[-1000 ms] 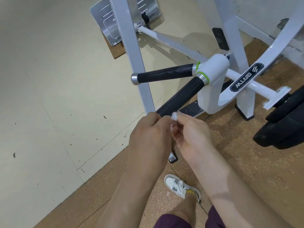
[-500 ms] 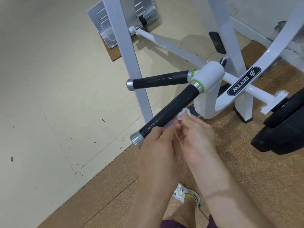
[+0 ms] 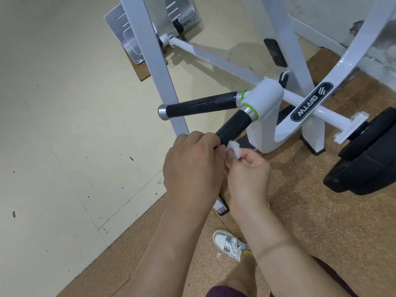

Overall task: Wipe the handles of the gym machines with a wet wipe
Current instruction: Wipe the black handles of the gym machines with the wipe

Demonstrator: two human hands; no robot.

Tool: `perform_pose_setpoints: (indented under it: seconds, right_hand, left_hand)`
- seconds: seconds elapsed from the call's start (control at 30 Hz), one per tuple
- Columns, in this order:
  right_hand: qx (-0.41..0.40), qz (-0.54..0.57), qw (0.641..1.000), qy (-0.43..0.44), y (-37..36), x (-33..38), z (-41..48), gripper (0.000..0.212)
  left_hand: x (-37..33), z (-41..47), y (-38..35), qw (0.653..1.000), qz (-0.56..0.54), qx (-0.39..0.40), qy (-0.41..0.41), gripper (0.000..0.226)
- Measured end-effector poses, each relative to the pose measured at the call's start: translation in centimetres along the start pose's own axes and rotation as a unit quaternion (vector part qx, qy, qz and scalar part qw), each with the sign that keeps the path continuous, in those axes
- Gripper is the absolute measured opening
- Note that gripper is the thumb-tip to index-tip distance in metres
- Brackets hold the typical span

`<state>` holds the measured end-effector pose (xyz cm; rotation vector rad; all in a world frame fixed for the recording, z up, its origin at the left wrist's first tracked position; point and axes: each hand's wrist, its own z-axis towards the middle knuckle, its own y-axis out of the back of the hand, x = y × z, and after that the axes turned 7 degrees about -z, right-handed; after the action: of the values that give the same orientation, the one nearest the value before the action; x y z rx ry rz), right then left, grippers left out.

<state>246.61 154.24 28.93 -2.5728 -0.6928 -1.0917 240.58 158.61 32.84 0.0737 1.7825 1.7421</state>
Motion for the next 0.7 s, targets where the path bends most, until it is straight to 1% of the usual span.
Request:
perform_pose_setpoints:
  seconds: [0.07,0.1,0.13,0.2,0.27,0.33,0.43,0.47,0.5,0.6,0.7]
  right_hand:
    - [0.021,-0.026,0.999,0.011,0.2,-0.2,-0.2,0.016]
    - [0.015,-0.029,0.999,0.016,0.4,0.2,0.3,0.017]
    - [-0.002,-0.014,1.000,0.016,0.6,0.8,1.0,0.019]
    - [-0.049,0.063,0.997,-0.005,0.7,2.4,2.7,0.021]
    - [-0.085,0.134,0.987,-0.029,0.2,3.2,3.7,0.017]
    - [-0.098,0.103,0.990,-0.025,-0.4,2.6,3.1,0.013]
    - [-0.051,0.036,0.998,0.007,-0.2,1.6,1.7,0.018]
    - [-0.045,0.028,0.999,0.011,0.0,1.8,1.8,0.020]
    - [-0.056,0.028,0.998,0.011,0.2,2.2,2.4,0.022]
    - [-0.103,0.085,0.991,-0.004,0.4,3.5,4.1,0.018]
    - [-0.099,0.137,0.985,-0.024,0.2,3.2,3.9,0.010]
  left_hand:
    - [-0.3,0.5,-0.2,1.000,-0.001,0.002,0.004,0.005]
    - [-0.4,0.6,-0.3,1.000,-0.012,0.012,0.010,0.001]
    - [-0.5,0.6,-0.3,0.999,-0.023,0.018,0.018,0.006]
    - [-0.4,0.4,-0.4,0.999,-0.040,0.019,0.016,0.012]
    - [-0.5,0.2,-0.3,0.998,-0.052,0.021,0.013,0.014]
    - [-0.5,0.3,-0.2,0.998,-0.055,0.026,0.019,0.014]
    - [-0.8,0.5,-0.1,0.998,-0.050,0.036,0.029,0.014]
    - [-0.9,0.5,-0.1,0.998,-0.049,0.038,0.028,0.014]
    - [-0.9,0.6,-0.1,0.998,-0.047,0.040,0.025,0.014]
    - [-1.0,0.8,-0.1,0.998,-0.045,0.047,0.020,0.014]
    - [-1.0,0.8,0.0,0.998,-0.047,0.044,0.014,0.014]
